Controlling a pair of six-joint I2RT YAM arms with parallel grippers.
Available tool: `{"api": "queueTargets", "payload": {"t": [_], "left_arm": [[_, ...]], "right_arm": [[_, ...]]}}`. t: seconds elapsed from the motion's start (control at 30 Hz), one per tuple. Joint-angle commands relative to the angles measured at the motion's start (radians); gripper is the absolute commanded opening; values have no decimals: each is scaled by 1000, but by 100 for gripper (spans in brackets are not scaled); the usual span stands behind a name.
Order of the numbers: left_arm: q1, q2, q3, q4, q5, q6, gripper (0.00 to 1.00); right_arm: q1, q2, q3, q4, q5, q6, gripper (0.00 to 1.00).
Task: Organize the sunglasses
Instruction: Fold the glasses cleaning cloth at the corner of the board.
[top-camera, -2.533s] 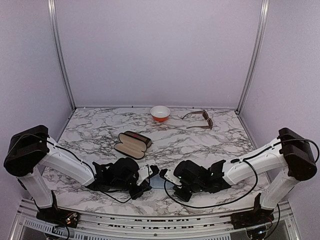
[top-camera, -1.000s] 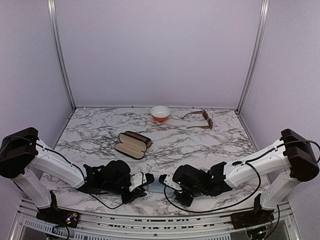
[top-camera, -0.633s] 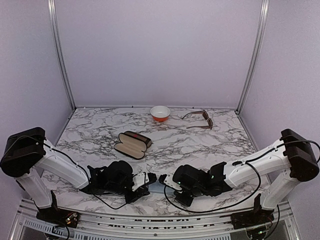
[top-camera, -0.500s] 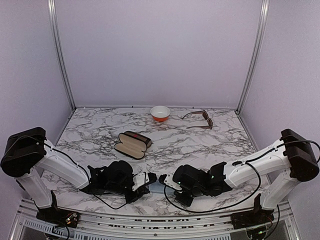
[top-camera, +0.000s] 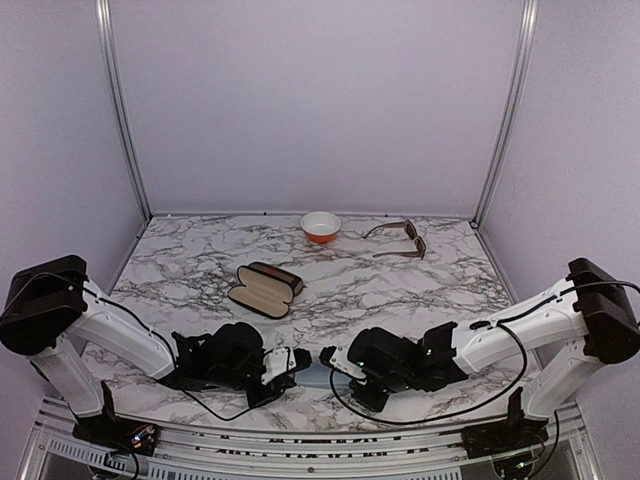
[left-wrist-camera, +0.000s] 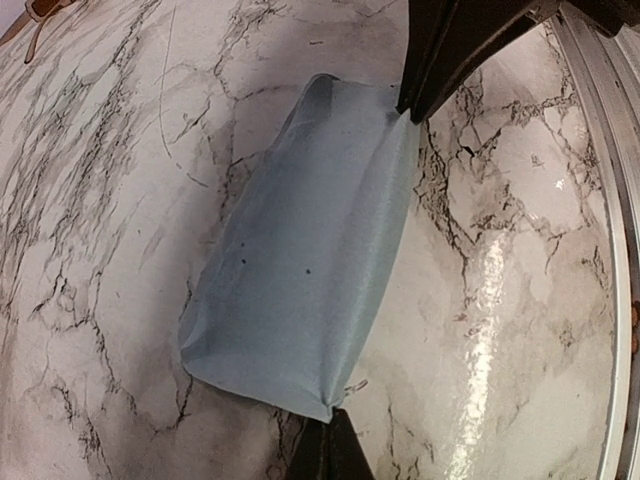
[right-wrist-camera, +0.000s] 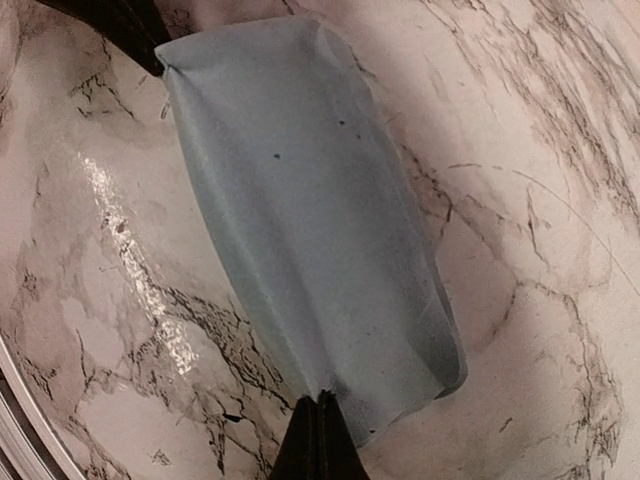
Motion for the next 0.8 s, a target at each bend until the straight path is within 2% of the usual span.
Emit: {"api": "queueTargets", "payload": {"t": [0.0, 0.4, 0.77], "left_arm": [[-1, -22, -19, -62, -11, 23, 0], [-2, -49, -55, -76, -38, 44, 1], [-33, -150, -47, -118, -116, 88, 0]], "right_arm": [[10, -17, -1, -21, 5, 17, 0], [17, -15, -10, -19, -1, 18, 0], [20, -50, 5, -19, -17, 11, 0]]}}
